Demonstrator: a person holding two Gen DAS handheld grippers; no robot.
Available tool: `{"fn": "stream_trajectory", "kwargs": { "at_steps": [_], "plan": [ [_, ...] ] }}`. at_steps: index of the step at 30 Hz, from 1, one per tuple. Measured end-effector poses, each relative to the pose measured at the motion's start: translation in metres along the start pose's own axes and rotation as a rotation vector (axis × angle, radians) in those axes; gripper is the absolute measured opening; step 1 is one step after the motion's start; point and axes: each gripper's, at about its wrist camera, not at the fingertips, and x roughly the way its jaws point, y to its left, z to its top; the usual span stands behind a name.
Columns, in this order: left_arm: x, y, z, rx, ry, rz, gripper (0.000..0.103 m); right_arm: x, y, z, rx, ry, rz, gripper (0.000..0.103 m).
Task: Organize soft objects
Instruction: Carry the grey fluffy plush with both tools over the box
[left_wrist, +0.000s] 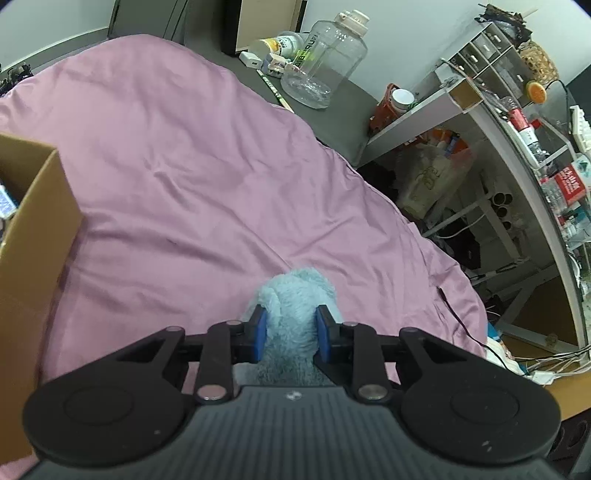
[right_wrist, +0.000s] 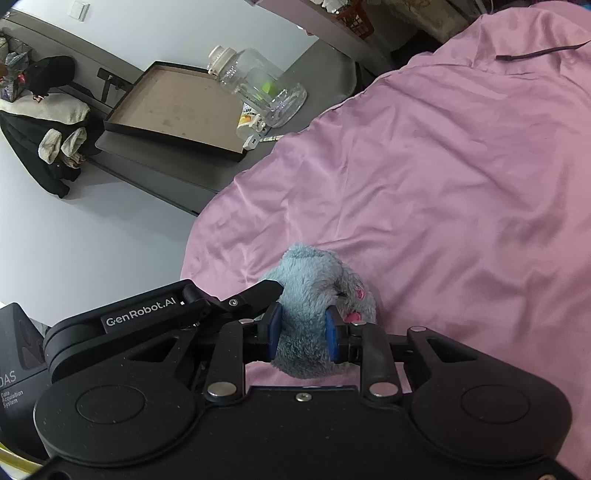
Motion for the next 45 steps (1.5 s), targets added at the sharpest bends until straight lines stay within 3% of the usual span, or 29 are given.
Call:
{"fn": "stream_trajectory", "kwargs": {
  "at_steps": [11, 27, 45],
  "plan": [
    [-0.041, 0.004, -0.009, 0.023, -0.025, -0.041, 0.023, -0.028, 0.025, -0.02, -0.049, -0.049, -0.008, 0.024],
    [-0.109, 0.032, -0.019, 0.048, -0.078, -0.029, 0.023, -0.052, 0.077, -0.064, -0.164, -0.057, 0.016, 0.024],
    [-0.188, 0.093, -0.001, 0.021, -0.168, -0.005, 0.023, -0.046, 0.156, -0.104, -0.263, -0.008, 0.12, 0.024]
  ]
}}
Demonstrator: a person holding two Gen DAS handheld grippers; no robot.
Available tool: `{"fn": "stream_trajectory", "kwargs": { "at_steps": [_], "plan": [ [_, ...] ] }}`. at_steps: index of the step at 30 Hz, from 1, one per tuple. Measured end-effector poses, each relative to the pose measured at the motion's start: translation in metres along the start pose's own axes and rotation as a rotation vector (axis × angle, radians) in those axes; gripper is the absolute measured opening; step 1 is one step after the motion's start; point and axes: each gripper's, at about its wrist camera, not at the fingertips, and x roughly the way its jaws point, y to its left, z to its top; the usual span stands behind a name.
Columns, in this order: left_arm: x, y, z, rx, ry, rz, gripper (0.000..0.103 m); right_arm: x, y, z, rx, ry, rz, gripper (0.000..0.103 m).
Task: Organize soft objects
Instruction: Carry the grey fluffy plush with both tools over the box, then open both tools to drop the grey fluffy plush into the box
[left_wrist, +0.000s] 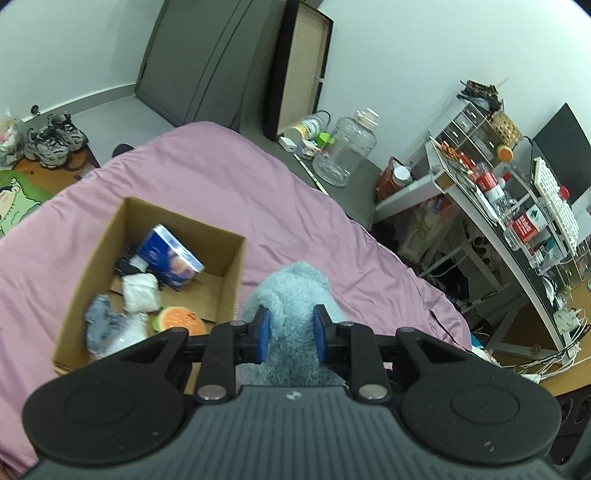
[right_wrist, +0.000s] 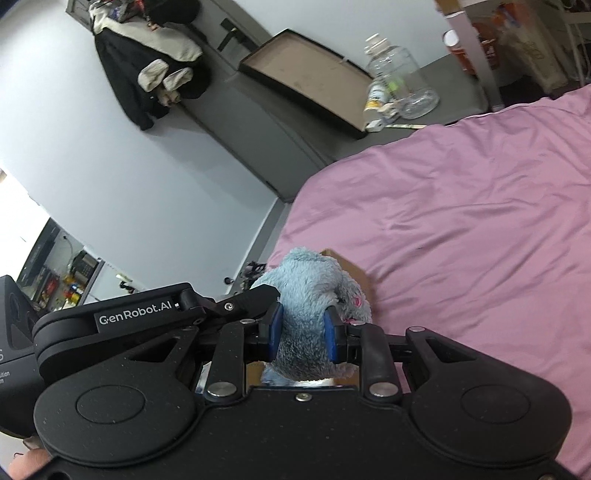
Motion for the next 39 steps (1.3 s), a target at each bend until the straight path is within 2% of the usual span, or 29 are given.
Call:
{"fn": "stream_trajectory", "kwargs": {
  "at_steps": [10, 19, 32, 39],
  "plan": [
    [-0.01, 0.031, 0.019, -0.011, -0.028, 0.015, 0.023, 0.023, 0.028, -0.005, -0.033, 0.0, 0.035, 0.024],
    [0.003, 0.065, 0.029, -0.043, -0.015, 0.024, 0.023, 0.055, 0.041, -0.01, -0.06, 0.031, 0.035, 0.024],
    [0.042, 0.097, 0.032, -0.091, 0.06, 0.037, 0.023, 0.096, 0.035, -0.019, -0.065, 0.099, -0.04, 0.026],
    [0.055, 0.098, 0.032, -0.094, 0.097, 0.11, 0.024, 0.097, 0.034, -0.017, -0.09, 0.088, -0.08, 0.029]
  ]
}}
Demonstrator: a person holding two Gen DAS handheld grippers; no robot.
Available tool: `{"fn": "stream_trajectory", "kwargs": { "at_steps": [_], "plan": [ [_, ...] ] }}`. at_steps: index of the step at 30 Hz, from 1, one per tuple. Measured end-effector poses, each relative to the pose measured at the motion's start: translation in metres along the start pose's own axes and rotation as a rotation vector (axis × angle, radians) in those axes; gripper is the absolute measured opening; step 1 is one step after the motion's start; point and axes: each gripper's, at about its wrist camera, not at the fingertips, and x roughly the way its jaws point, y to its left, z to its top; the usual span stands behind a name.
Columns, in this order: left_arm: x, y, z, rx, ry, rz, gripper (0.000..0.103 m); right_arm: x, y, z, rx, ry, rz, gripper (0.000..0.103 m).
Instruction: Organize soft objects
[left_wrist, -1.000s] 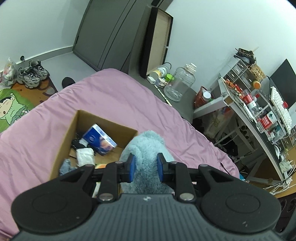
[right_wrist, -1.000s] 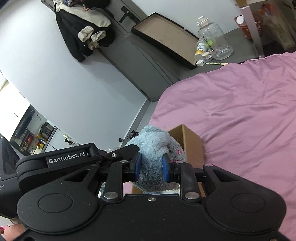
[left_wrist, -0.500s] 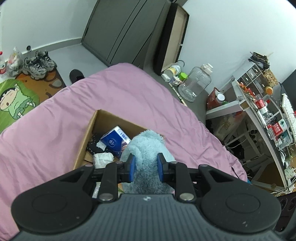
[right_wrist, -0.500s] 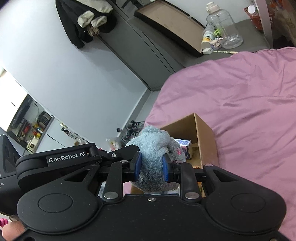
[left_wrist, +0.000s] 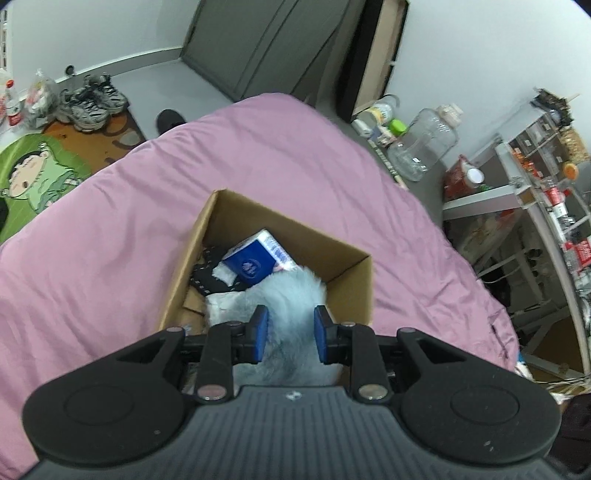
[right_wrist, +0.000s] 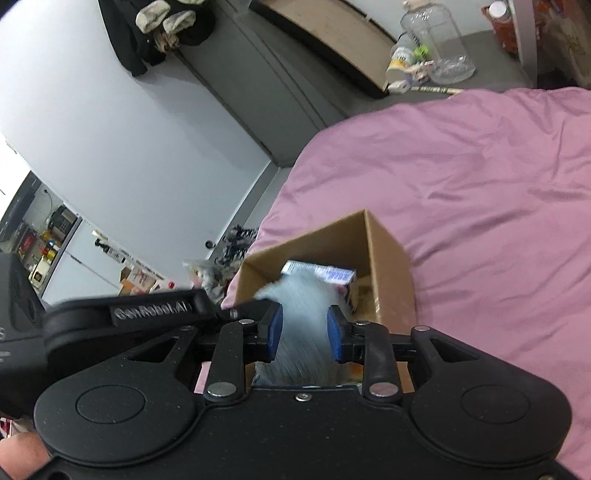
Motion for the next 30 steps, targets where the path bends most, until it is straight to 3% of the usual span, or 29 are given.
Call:
{"fn": "stream_trajectory", "kwargs": {
  "at_steps": [7, 10, 17, 20, 22, 30],
  "plan": [
    [-0.012, -0.009, -0.002, 0.035, -0.007, 0.051, 0.028, -0.013, -0.009, 0.002, -0.002, -0.003, -0.018, 0.034],
    [-0.023, -0.015, -0.005, 0.045, -0.013, 0.081, 0.038, -0.022, -0.011, 0.004, -0.003, -0.006, -0.032, 0.044],
    [-0.056, -0.025, -0.011, 0.09, -0.057, 0.13, 0.062, -0.055, -0.014, 0.007, -0.015, -0.033, -0.077, 0.054],
    [-0.075, -0.028, -0.015, 0.093, -0.096, 0.141, 0.073, -0.07, -0.013, 0.005, -0.036, -0.035, -0.092, 0.063],
    [-0.087, -0.032, -0.018, 0.111, -0.118, 0.152, 0.076, -0.08, -0.012, 0.003, -0.045, -0.034, -0.09, 0.072],
    [-0.129, -0.037, -0.038, 0.154, -0.142, 0.157, 0.088, -0.117, 0.001, -0.009, -0.113, -0.061, -0.121, 0.087]
  ]
}}
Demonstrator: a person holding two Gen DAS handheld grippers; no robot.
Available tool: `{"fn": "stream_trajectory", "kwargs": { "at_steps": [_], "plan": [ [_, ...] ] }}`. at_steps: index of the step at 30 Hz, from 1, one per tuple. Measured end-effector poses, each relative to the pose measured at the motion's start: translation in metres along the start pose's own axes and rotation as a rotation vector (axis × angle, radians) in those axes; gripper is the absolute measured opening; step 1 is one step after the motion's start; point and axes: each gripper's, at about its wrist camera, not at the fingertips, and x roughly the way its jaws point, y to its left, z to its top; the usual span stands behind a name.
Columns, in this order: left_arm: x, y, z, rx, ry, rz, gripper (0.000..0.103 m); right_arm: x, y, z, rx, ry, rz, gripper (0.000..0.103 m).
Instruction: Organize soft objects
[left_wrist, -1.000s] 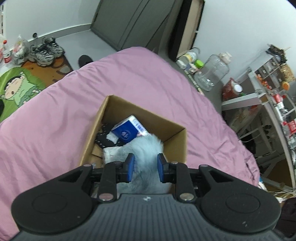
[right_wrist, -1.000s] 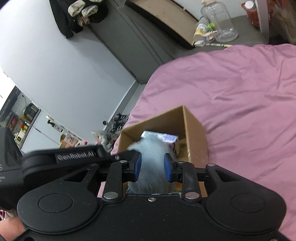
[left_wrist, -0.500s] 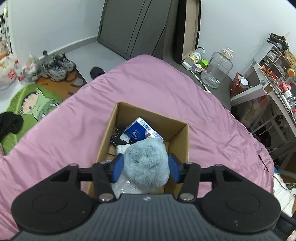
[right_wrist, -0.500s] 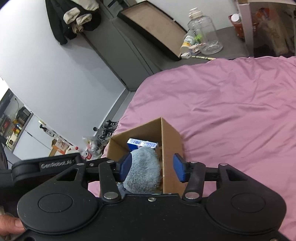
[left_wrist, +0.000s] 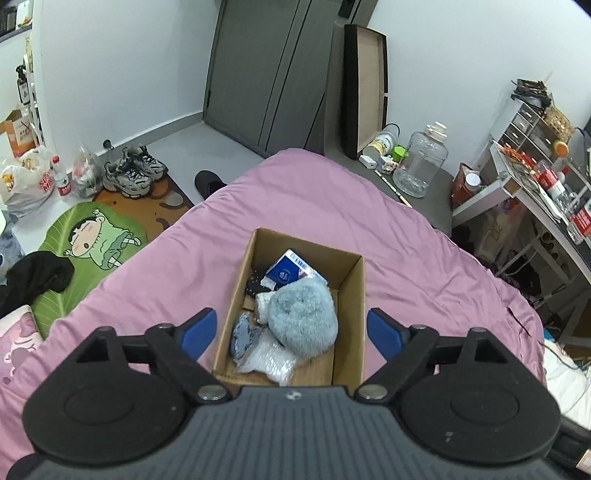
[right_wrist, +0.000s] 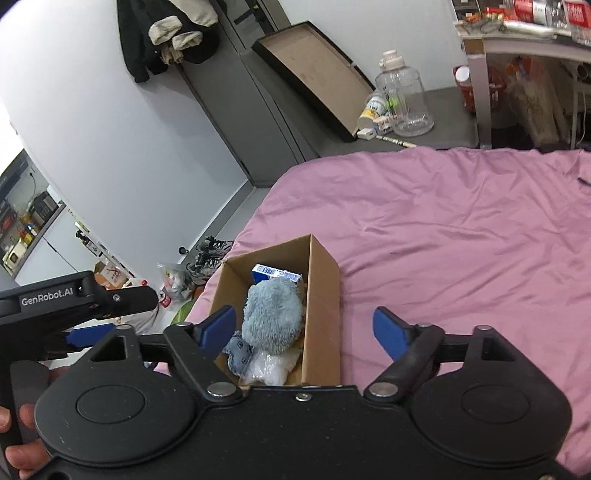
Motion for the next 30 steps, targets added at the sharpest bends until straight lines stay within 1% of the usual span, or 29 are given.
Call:
{"fn": "stream_trajectory", "kwargs": {
  "at_steps": [1, 4, 5, 8, 11, 14, 17, 20, 24, 28, 30],
  "plan": [
    [-0.004, -0.001, -0.002, 0.01, -0.002, 0.004, 0.089, -0.006, 0.001, -0.001, -0.001, -0.009, -0.005, 0.093],
    [-0.019, -0.003, -0.011, 0.037, -0.01, 0.011, 0.094, -0.027, 0.002, -0.006, 0.014, -0.036, -0.008, 0.102],
    [-0.025, -0.003, -0.015, 0.041, -0.015, 0.01, 0.095, -0.034, 0.003, -0.008, 0.015, -0.042, -0.012, 0.103],
    [-0.041, -0.003, -0.024, 0.05, -0.025, 0.013, 0.097, -0.053, 0.006, -0.014, -0.001, -0.045, -0.019, 0.103],
    [-0.057, -0.002, -0.033, 0.063, -0.024, 0.013, 0.098, -0.066, 0.01, -0.018, -0.04, -0.011, -0.047, 0.103],
    [-0.075, -0.002, -0.042, 0.077, -0.038, 0.012, 0.102, -0.083, 0.015, -0.023, -0.076, -0.03, -0.047, 0.103],
    [-0.09, -0.002, -0.049, 0.062, -0.049, -0.008, 0.102, -0.098, 0.018, -0.026, -0.09, -0.037, -0.031, 0.103],
    [-0.107, -0.006, -0.056, 0.077, -0.072, -0.009, 0.102, -0.114, 0.023, -0.032, -0.114, -0.047, -0.038, 0.103],
    [-0.126, -0.008, -0.069, 0.076, -0.101, -0.024, 0.103, -0.14, 0.026, -0.04, -0.135, -0.087, -0.033, 0.103],
    [-0.139, -0.01, -0.082, 0.085, -0.117, -0.01, 0.103, -0.154, 0.027, -0.044, -0.13, -0.071, -0.079, 0.103],
    [-0.143, -0.007, -0.086, 0.074, -0.112, -0.011, 0.103, -0.16, 0.026, -0.047, -0.133, -0.077, -0.075, 0.103]
  ]
}}
